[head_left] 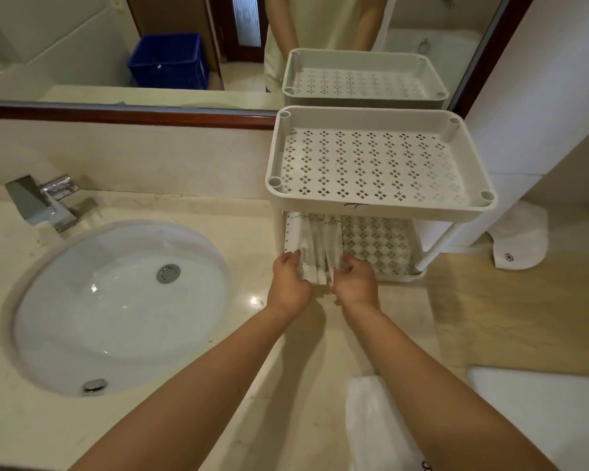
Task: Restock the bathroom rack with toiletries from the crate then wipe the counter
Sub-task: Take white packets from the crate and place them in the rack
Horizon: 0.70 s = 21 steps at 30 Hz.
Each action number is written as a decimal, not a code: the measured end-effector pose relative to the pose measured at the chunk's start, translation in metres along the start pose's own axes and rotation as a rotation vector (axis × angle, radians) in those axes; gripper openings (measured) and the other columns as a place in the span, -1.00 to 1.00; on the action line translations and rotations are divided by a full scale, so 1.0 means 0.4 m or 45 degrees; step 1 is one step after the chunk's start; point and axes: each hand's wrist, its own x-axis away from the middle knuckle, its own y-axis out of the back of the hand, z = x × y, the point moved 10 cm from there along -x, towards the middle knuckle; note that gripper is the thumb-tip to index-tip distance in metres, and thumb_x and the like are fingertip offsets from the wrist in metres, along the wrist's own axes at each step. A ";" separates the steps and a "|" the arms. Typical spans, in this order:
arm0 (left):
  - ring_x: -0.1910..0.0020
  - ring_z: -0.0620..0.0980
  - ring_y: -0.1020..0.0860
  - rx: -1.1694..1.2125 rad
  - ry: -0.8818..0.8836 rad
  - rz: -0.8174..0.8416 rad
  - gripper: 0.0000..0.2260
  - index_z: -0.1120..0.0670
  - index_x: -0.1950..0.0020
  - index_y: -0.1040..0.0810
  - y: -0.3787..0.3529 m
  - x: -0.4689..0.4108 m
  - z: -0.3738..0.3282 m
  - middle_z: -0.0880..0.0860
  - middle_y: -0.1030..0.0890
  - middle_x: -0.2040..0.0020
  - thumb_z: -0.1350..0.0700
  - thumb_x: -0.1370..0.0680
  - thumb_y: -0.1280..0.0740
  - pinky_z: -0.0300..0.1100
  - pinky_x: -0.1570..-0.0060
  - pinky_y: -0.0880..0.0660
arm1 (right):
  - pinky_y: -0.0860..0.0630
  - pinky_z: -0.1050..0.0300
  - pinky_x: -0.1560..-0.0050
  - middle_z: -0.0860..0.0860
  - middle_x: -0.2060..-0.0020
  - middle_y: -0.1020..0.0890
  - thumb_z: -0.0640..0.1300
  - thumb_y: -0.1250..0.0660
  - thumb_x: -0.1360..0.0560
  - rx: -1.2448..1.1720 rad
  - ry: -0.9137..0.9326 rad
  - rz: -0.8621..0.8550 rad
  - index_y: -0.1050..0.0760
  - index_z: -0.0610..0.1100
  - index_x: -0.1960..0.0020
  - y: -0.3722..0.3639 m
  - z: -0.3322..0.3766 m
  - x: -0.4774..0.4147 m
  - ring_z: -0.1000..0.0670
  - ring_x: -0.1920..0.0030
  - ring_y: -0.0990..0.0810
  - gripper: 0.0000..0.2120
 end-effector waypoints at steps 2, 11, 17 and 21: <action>-0.46 0.04 -0.27 -0.103 -0.028 -0.024 -0.39 0.14 -0.54 -0.16 -0.010 0.013 -0.005 0.07 -0.06 -0.53 0.41 -0.49 -0.15 -0.42 -0.14 -0.30 | -0.60 -0.21 0.10 -0.16 0.02 -0.56 -0.25 -0.21 -0.48 0.126 0.026 -0.003 -0.48 -0.27 -0.19 0.001 0.000 -0.001 -0.25 0.13 -0.63 -0.70; -0.31 0.14 -0.42 -0.279 0.059 -0.174 -0.48 0.03 -0.46 -0.29 0.019 0.079 -0.031 0.01 0.00 -0.51 0.25 -0.50 -0.23 0.06 -0.15 -0.51 | -0.48 -0.07 -0.20 -0.13 -0.33 -0.35 -0.07 -0.17 -0.55 0.467 0.119 0.141 -0.42 0.00 -0.34 0.029 0.021 0.052 -0.21 -0.18 -0.52 -0.64; -0.06 0.03 -0.52 -0.179 0.100 -0.173 -0.59 0.04 -0.41 -0.34 0.060 0.132 -0.044 0.01 -0.03 -0.49 0.15 -0.55 -0.23 -0.06 -0.02 -0.53 | -0.45 -0.05 -0.25 -0.03 -0.42 -0.32 -0.10 -0.21 -0.53 0.553 0.195 0.185 -0.35 0.03 -0.43 0.066 0.075 0.137 -0.10 -0.36 -0.38 -0.54; 0.12 -0.15 -0.49 -0.061 0.114 -0.159 -0.61 0.02 -0.38 -0.38 0.071 0.169 -0.029 0.01 -0.18 -0.43 0.17 -0.55 -0.25 -0.16 0.01 -0.50 | -0.43 0.04 -0.25 0.03 -0.38 -0.37 -0.11 -0.25 -0.53 0.568 0.366 0.307 -0.38 0.02 -0.41 0.050 0.122 0.195 -0.04 -0.36 -0.34 -0.56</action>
